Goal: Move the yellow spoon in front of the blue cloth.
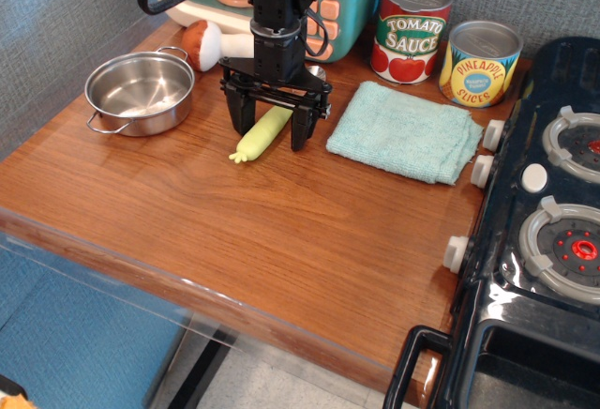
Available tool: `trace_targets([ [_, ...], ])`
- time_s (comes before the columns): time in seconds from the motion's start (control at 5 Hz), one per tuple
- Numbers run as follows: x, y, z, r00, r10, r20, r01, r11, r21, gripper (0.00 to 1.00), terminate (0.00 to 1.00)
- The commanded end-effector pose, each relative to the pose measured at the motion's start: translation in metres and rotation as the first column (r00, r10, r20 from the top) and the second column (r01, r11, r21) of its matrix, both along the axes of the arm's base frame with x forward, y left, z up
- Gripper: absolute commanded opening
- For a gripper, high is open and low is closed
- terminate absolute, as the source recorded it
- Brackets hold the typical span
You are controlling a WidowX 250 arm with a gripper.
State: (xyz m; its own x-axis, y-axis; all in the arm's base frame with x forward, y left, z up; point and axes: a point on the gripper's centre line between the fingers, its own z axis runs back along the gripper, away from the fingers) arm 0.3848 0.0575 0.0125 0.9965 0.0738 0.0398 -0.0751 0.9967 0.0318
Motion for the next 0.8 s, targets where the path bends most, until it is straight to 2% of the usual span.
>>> trace_targets([
  [0.0,0.004,0.004,0.015,0.998,0.004,0.056,-0.004,1.0,-0.012,0.0,0.0],
  [0.2,0.004,-0.004,0.031,0.995,-0.018,0.098,0.02,1.0,-0.019,0.0,0.0],
  [0.4,-0.005,-0.026,0.057,0.985,-0.067,0.156,0.066,0.998,0.008,0.0,0.0],
  [0.6,-0.025,-0.057,0.071,0.966,-0.132,0.221,0.142,0.989,-0.031,0.0,0.0],
])
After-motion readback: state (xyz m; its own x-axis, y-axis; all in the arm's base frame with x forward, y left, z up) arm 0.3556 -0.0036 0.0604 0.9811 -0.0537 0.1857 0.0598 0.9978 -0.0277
